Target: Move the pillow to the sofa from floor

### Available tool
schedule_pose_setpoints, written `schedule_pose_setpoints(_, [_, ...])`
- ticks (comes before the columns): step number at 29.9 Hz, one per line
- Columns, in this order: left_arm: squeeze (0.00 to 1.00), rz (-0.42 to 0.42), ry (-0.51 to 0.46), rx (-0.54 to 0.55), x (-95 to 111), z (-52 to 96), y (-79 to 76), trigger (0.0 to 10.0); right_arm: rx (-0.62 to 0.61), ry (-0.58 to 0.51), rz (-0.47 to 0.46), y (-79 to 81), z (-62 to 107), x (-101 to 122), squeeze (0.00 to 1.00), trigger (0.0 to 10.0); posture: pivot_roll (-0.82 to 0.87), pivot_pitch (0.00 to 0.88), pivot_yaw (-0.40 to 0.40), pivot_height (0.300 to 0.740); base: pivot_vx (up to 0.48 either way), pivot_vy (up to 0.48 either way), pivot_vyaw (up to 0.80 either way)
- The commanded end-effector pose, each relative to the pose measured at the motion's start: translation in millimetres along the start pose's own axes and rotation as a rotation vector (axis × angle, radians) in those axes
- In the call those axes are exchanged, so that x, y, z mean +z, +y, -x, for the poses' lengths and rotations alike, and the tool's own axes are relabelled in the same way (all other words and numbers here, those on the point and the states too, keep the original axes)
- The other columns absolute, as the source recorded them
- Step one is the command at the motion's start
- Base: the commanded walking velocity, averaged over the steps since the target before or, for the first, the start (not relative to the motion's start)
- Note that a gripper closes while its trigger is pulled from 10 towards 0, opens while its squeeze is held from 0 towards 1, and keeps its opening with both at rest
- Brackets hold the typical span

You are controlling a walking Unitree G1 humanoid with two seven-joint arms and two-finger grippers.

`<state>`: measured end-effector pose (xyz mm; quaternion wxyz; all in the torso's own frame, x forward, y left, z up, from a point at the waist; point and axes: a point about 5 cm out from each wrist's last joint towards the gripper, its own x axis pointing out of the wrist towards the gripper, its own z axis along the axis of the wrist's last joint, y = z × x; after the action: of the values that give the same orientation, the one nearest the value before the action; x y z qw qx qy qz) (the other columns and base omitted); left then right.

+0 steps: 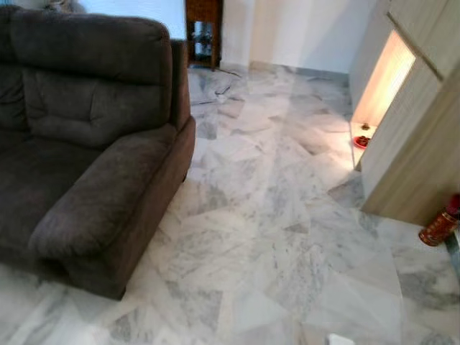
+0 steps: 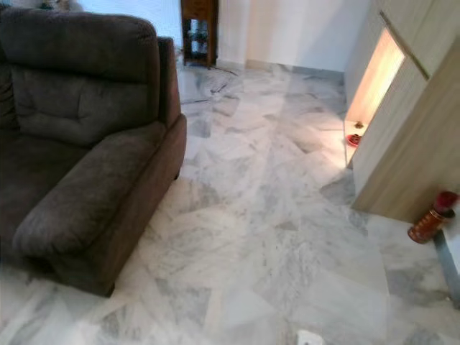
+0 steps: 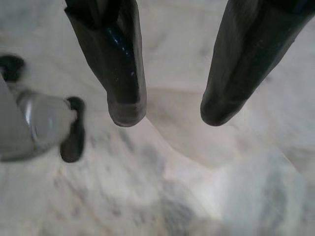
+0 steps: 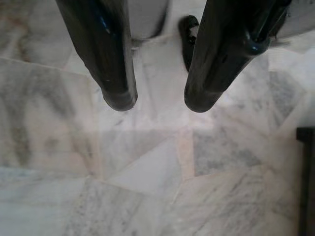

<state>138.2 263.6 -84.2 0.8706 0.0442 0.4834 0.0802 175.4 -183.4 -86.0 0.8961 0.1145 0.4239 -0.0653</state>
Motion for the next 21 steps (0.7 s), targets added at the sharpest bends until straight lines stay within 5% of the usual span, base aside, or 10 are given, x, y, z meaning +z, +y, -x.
schedule_pose_setpoints(1, [0.0,0.001,0.036,-0.005,-9.5,1.2,-3.7,10.0,-0.03,0.021,-0.009,-10.3,3.2,-6.9,0.0,10.0,0.08,0.078,0.01,0.74,0.0,0.48,0.0])
schedule_pose_setpoints(21, [0.0,-0.007,0.037,-0.021,-5.5,-0.8,-11.8,10.0,-0.017,0.032,0.003,-6.9,2.8,-8.2,0.0,10.0,0.07,0.078,0.016,0.74,0.0,0.48,0.0])
